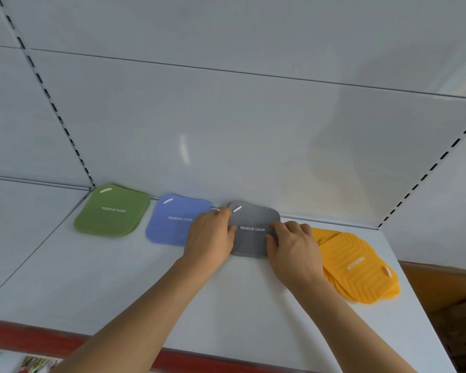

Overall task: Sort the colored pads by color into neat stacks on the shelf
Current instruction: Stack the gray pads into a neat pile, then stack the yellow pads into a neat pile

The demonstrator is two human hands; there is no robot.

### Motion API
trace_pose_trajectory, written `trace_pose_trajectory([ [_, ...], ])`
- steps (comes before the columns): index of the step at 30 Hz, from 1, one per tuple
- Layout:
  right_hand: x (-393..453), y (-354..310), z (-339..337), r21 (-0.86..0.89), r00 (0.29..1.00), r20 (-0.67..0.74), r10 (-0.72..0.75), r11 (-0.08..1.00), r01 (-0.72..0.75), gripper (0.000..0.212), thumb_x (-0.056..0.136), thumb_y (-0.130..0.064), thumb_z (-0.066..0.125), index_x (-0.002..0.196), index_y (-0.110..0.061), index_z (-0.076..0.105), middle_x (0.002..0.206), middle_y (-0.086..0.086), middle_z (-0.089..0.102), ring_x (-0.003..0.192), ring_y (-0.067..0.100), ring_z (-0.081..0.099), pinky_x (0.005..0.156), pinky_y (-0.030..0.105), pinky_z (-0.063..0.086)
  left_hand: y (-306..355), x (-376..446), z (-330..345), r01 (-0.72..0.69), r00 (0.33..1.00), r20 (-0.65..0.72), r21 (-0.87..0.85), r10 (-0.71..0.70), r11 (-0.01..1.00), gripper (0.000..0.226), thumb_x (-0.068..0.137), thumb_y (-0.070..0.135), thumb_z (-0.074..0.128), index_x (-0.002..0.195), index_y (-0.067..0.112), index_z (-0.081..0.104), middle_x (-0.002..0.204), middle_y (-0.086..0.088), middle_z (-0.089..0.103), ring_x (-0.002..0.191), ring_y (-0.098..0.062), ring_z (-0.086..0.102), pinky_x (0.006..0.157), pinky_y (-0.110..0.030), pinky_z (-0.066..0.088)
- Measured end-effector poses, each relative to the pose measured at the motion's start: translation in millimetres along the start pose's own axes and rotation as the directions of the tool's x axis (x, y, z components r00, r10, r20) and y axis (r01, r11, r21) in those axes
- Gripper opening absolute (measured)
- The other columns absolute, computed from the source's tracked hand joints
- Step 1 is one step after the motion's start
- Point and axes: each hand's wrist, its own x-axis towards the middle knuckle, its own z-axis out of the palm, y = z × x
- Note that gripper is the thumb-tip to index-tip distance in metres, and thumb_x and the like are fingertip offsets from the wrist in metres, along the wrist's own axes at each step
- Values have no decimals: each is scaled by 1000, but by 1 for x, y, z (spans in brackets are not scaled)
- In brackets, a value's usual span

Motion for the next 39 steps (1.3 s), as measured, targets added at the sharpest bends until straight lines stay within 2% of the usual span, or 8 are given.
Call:
trace_pose_trajectory([
  [9, -7, 2, -6, -26, 999, 37, -18, 999, 19, 37, 94, -38, 34, 83, -22, 66, 82, -3, 69, 81, 29, 56, 71, 39, 49, 5, -7, -1, 66, 996, 51, 69, -70, 995, 15, 103, 22, 50, 89, 15, 50, 85, -8, 68, 85, -34, 64, 63, -37, 37],
  [15, -2, 3, -3, 70, 998, 66, -16, 997, 12, 25, 91, -35, 38, 73, -22, 51, 77, 1, 65, 73, 29, 55, 73, 40, 48, 4, -5, 1, 107, 991, 73, 15, -108, 994, 15, 102, 19, 50, 103, 14, 64, 88, -7, 71, 86, -32, 63, 68, -37, 45],
  [18, -6, 3, -4, 25, 998, 63, -9, 1000, 7, 34, 92, -37, 34, 76, -20, 59, 83, -1, 67, 78, 28, 54, 72, 40, 49, 4, -5, 2, 56, 996, 71, 92, -62, 994, 14, 100, 15, 50, 100, 12, 64, 92, -8, 71, 89, -33, 63, 69, -40, 45],
  [21, -10, 0, -9, -39, 999, 49, -2, 999, 3, 37, 94, -40, 37, 83, -22, 67, 89, -3, 69, 88, 28, 56, 69, 38, 49, 6, -9, 2, -18, 998, 61, 191, 6, 981, 9, 100, 16, 52, 96, 14, 60, 96, -8, 68, 93, -32, 61, 67, -37, 35],
  [25, -14, -3, -14, -105, 998, 56, -16, 994, 22, 40, 94, -52, 43, 91, -23, 70, 98, -3, 71, 104, 29, 57, 80, 41, 51, 10, -11, 1, -59, 998, 35, 224, 53, 973, 30, 101, 44, 57, 99, 14, 62, 98, -9, 67, 98, -33, 59, 70, -38, 37],
  [31, -14, -3, -18, -103, 999, 51, -16, 994, 21, 52, 93, -54, 37, 109, -19, 71, 117, 5, 69, 122, 33, 55, 95, 46, 51, 16, -10, -5, -65, 997, 46, 279, 55, 958, 27, 101, 40, 59, 108, 14, 64, 103, -9, 68, 100, -33, 60, 70, -38, 41],
  [35, -23, 14, -32, -119, 1000, -8, -25, 993, 24, 51, 96, -51, 41, 120, -16, 71, 128, 9, 68, 133, 36, 53, 105, 50, 48, 22, -13, -6, -181, 976, -53, 353, 212, 918, 24, 84, 33, 76, 97, 14, 69, 91, -7, 64, 87, -34, 59, 67, -42, 46],
  [39, -42, 46, -50, -87, 996, -82, 16, 996, -23, 48, 97, -48, 45, 122, -17, 70, 128, 8, 67, 131, 37, 54, 102, 51, 50, 50, -19, 3, -366, 914, -75, 272, 399, 890, 20, 86, 35, 70, 89, 16, 67, 88, -5, 65, 88, -32, 61, 70, -43, 49],
])
